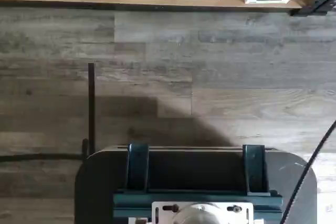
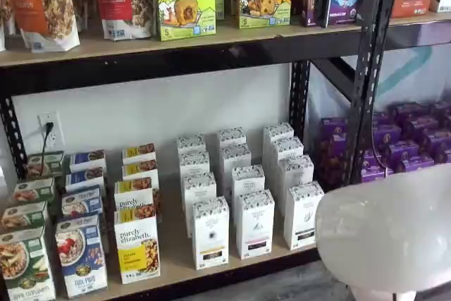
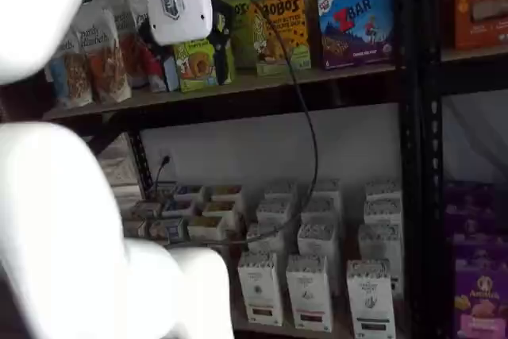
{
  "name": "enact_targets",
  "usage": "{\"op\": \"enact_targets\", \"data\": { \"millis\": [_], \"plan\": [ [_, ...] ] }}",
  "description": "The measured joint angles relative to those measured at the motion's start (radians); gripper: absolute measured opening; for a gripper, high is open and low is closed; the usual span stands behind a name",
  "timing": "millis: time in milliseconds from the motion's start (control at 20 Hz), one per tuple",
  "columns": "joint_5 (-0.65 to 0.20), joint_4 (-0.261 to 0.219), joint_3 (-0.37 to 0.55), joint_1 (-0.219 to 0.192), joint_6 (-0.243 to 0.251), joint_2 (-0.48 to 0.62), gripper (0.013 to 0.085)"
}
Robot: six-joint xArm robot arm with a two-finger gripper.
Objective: Pick up the white box with a green strip in the middle, on the bottom shelf, the sixth box from the left
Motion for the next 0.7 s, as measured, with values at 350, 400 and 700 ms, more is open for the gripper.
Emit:
{"op": "enact_targets", "data": {
  "millis": [350, 400, 700],
  "plan": [
    [-0.002, 0.058, 0.007, -0.036, -0.013, -0.001, 0.085],
    [-0.005, 0.045, 0.011, -0.02, -0.004, -0.001, 0.085],
    [-0.097, -0.049, 0.107, 0.043, 0.025, -0.03, 0.085]
  ]
}}
